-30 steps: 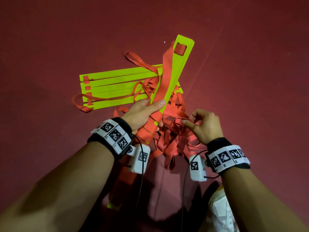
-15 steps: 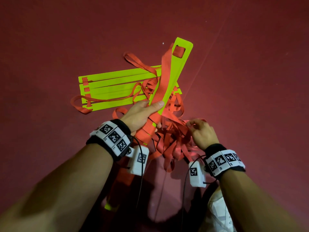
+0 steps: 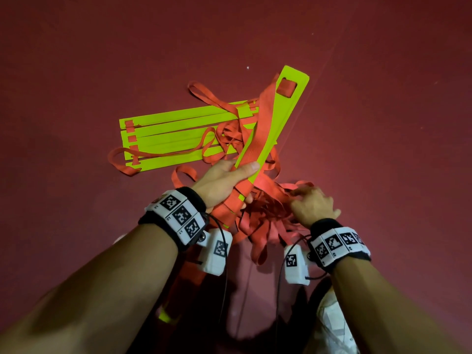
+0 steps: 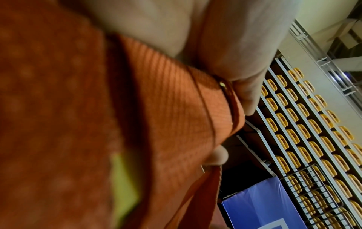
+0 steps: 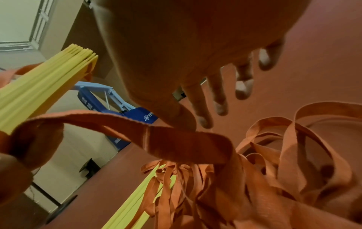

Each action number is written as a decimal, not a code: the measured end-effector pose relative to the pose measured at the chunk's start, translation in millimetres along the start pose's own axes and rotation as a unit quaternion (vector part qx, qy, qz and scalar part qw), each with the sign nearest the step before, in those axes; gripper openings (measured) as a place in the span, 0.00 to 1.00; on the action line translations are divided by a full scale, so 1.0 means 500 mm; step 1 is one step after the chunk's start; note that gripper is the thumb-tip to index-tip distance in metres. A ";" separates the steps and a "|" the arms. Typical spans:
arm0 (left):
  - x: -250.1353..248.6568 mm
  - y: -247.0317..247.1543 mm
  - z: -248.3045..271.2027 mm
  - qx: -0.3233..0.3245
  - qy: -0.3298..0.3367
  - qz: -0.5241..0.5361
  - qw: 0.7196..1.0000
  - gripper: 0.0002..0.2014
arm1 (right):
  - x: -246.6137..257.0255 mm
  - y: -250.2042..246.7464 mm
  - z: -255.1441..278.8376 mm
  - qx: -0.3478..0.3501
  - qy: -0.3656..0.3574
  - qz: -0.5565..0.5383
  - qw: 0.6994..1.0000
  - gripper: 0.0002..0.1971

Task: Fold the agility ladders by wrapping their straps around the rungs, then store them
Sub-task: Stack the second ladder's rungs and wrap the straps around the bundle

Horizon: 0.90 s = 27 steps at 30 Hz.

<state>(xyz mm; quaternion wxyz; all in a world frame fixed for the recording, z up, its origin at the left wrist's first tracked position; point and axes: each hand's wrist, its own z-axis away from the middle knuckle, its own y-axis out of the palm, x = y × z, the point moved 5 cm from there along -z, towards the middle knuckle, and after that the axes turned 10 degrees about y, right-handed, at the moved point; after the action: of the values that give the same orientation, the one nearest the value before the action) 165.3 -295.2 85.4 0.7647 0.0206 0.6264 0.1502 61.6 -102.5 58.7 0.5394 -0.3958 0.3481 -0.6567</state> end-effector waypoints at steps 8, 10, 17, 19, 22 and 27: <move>0.002 0.012 0.000 0.012 0.016 -0.011 1.000 0.15 | 0.127 -0.027 0.096 0.145 -0.351 -0.316 0.870 0.13; -0.002 0.007 0.003 0.010 0.012 0.000 1.000 0.16 | 0.127 -0.025 0.093 0.121 -0.346 -0.301 0.880 0.12; 0.006 0.006 0.001 0.011 0.036 0.015 0.999 0.12 | 0.117 -0.035 0.077 0.057 -0.318 -0.209 0.923 0.12; 0.007 0.007 0.001 0.011 0.041 0.018 0.999 0.19 | 0.118 -0.039 0.081 0.056 -0.319 -0.197 0.926 0.14; 0.013 -0.004 -0.001 -0.010 0.051 -0.028 0.998 0.39 | 0.130 -0.046 0.095 0.050 -0.329 -0.189 0.924 0.13; 0.018 -0.008 -0.001 -0.063 0.020 -0.130 0.989 0.38 | 0.158 -0.039 0.119 0.003 -0.344 -0.162 0.925 0.23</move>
<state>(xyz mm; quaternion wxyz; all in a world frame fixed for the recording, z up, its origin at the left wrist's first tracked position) 167.2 -296.9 76.0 0.7645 -0.1119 0.6285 0.0891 98.3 -178.8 113.6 0.5133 -0.6466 0.0699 -0.5599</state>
